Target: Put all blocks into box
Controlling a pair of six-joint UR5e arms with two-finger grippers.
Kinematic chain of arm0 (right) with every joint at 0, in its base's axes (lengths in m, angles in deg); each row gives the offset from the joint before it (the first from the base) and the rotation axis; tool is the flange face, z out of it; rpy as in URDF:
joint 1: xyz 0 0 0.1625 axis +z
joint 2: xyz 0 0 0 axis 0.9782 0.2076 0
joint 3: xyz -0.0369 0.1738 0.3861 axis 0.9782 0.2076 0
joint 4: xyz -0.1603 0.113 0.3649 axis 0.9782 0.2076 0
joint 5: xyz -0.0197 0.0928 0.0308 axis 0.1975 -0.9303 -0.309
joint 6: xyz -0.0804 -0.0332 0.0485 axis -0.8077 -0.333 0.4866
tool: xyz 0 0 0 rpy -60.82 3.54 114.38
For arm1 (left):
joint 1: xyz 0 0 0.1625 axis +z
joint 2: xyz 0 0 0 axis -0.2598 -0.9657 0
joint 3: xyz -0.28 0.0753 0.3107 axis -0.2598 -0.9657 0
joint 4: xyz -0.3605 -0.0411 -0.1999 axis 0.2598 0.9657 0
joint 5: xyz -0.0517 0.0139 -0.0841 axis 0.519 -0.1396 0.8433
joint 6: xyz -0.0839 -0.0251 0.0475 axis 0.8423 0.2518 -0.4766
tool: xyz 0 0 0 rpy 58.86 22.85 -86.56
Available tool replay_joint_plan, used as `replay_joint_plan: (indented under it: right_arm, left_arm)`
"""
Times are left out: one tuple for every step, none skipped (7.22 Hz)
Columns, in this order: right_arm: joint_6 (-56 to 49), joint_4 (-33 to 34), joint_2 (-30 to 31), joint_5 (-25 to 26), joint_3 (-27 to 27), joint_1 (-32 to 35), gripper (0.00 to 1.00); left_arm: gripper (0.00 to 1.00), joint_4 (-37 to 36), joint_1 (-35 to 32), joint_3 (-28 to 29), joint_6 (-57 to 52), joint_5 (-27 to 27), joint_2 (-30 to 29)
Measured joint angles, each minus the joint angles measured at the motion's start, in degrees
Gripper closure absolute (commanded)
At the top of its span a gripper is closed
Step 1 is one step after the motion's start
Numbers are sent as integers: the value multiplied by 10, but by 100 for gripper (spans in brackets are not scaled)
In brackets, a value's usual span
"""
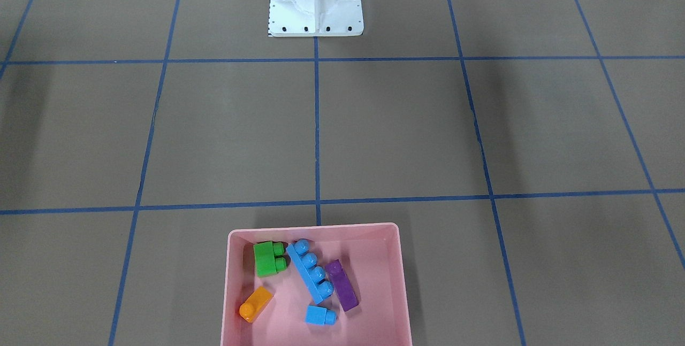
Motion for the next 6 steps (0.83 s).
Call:
replay_joint_plan:
  right_arm:
    - [18,0,33,-2,-40,8,0]
    - [44,0,51,-2,-59,11,0]
    - [58,-8,56,-3,-60,11,0]
    - [64,-34,58,-3,-47,12,0]
    - [67,-74,60,-6,-25,12,0]
    - [69,-106,61,-12,-5,12,0]
  left_arm:
    - [0,-2,0,2,10,1,0]
    - [0,-5,0,3,13,1,-1]
    - [0,-8,0,4,14,1,-2]
    - [0,-10,0,9,13,2,-4]
    - [0,-10,0,14,13,3,-4]
    - [0,-10,0,18,13,5,-5]
